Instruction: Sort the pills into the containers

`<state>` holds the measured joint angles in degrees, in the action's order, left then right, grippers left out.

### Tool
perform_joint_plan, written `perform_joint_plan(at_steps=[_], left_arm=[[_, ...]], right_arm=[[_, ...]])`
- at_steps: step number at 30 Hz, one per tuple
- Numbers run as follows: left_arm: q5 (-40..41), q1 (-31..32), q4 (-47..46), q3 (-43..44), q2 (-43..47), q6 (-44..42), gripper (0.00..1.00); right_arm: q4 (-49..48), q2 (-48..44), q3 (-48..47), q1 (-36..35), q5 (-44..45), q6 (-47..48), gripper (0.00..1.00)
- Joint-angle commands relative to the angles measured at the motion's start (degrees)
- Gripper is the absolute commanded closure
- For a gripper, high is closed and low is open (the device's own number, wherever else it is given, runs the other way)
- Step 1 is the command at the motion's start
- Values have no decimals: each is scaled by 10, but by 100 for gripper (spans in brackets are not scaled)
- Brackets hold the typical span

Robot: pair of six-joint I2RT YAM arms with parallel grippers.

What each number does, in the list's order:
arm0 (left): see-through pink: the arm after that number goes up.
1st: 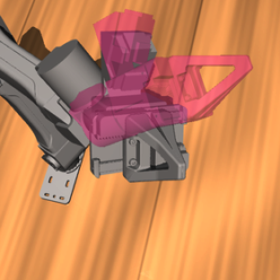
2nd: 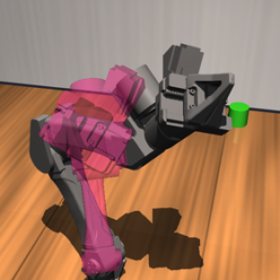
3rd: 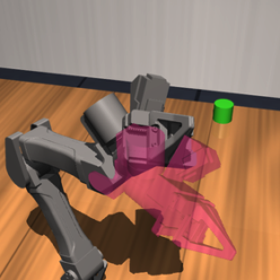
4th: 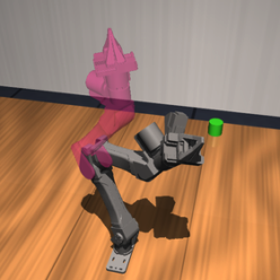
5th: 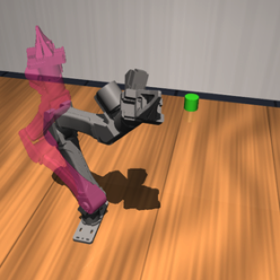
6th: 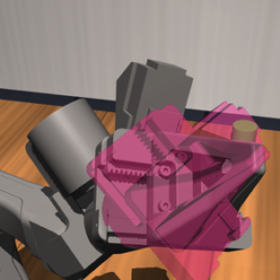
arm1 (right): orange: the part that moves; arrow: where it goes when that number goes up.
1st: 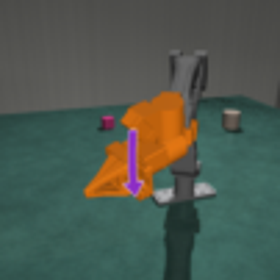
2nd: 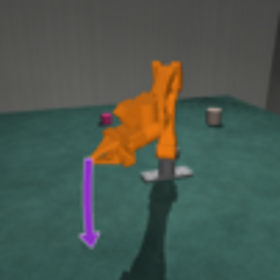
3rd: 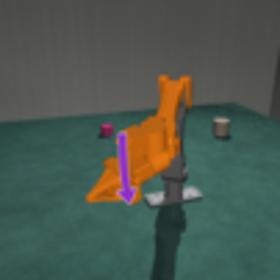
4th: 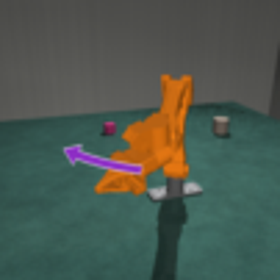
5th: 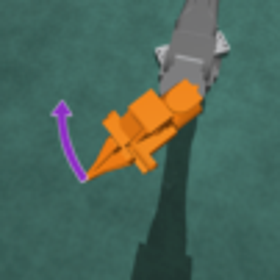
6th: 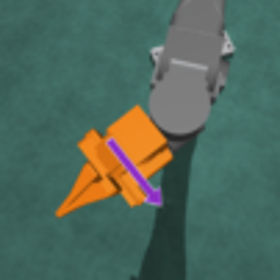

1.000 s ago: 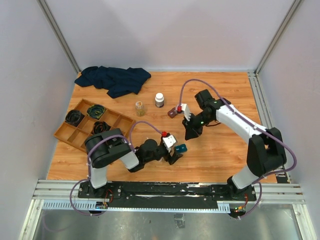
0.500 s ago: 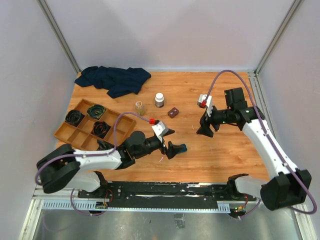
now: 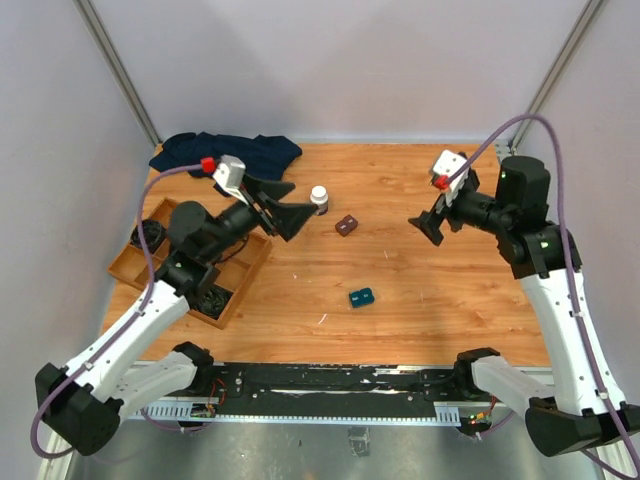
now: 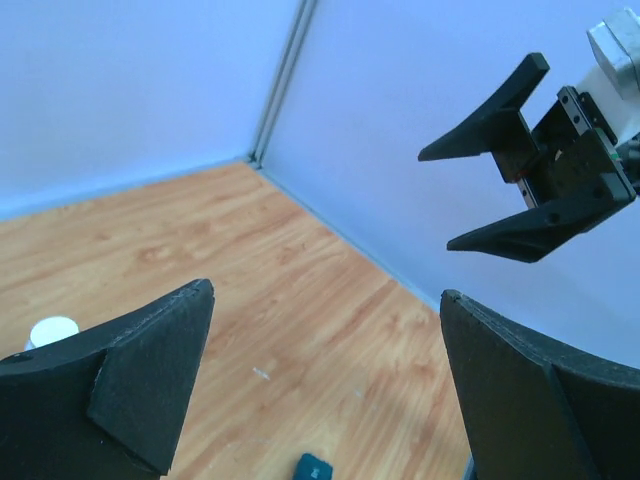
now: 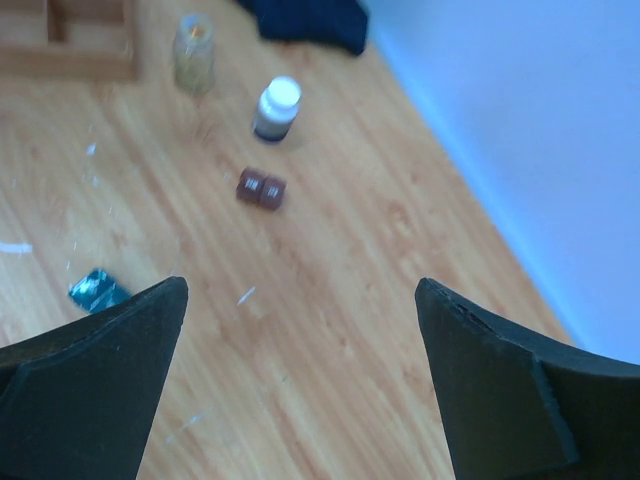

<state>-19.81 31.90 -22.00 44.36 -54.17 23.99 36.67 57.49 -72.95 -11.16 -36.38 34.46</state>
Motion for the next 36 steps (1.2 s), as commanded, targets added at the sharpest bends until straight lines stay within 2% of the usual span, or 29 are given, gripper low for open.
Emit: perform_joint_plan(at_steps=[1,5,11,17,22,36], left_arm=[[-65,-37,89,90,6,52,1],[-94,-37,120,146,2,68,1],[-103,-37,160,198,25,72,1],[-105,-37,201,227,44,57,1],[-106,-37,213,224,53,55,1],[-101,-37,235,200,81,35,1]], right_arm=[[-38,0,-76,9,17,-130,2],[-39,1,-131,9,22,-207,2],[10,6,-212,12,-22,-238,2],[22,1,-253,13,63,-330,2],[23,-3,-260,23,76,-358,2],[8,1,-253,55,22,-369,2]])
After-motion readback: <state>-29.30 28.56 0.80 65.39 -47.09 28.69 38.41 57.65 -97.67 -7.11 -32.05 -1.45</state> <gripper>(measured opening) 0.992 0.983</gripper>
